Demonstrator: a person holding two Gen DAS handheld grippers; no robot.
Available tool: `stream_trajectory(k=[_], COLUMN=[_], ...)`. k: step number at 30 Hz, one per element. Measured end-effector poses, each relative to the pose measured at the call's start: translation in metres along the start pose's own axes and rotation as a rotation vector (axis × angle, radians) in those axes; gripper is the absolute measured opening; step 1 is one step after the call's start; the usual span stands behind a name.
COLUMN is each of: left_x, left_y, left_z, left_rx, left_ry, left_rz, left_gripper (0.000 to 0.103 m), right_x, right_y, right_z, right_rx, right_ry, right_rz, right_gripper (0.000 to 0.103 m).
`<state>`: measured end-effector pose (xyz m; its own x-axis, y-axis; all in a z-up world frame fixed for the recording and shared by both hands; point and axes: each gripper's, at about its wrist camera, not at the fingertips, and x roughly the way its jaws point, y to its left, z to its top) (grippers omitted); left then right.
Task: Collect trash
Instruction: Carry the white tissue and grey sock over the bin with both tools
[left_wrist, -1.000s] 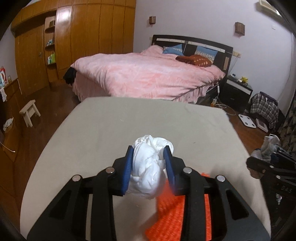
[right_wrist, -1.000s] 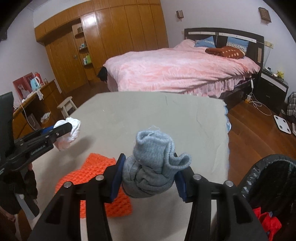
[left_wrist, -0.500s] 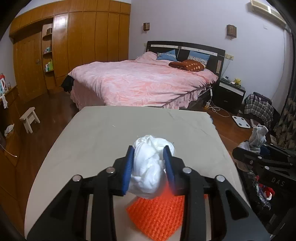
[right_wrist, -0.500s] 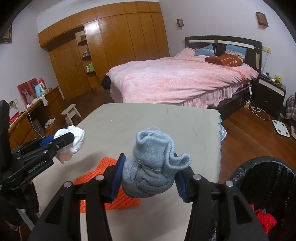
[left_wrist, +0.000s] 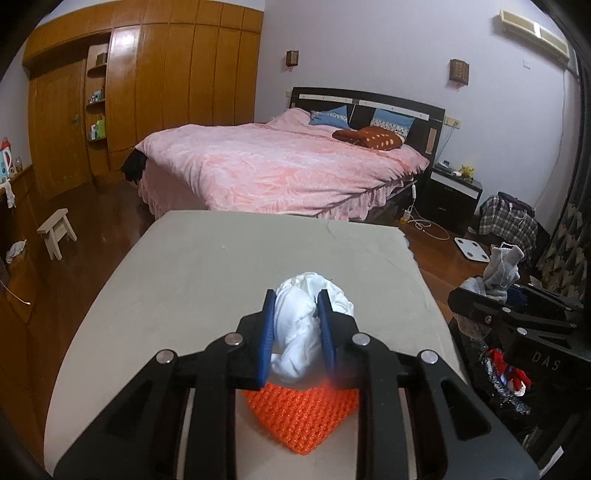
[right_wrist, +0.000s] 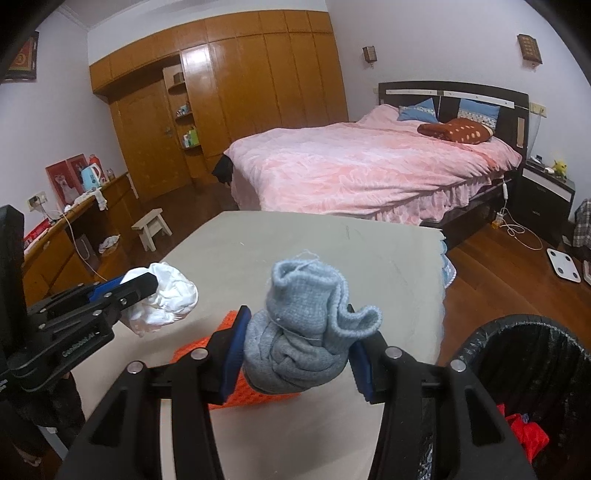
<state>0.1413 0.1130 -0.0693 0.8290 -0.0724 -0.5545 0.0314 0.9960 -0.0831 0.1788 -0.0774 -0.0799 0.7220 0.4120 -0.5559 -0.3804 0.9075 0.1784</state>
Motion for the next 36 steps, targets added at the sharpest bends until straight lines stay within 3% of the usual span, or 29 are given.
stream_trajectory(k=[20,36], left_x=[-0.036,-0.034], left_y=[-0.018,-0.089], left_z=[-0.001,-0.008], left_rx=[0.024,0.103], left_ry=[-0.045,-0.042], left_rz=[-0.032,-0.150], left_gripper=[0.021,0.021], right_x=[-0.040,-0.090], right_y=[0.005,-0.052], right_z=[0.001,-0.015], right_rx=[-0.014,0.053], right_ry=[-0.059,-0.093], right_rz=[0.025,-0.081], right_gripper=[0.049,0.049])
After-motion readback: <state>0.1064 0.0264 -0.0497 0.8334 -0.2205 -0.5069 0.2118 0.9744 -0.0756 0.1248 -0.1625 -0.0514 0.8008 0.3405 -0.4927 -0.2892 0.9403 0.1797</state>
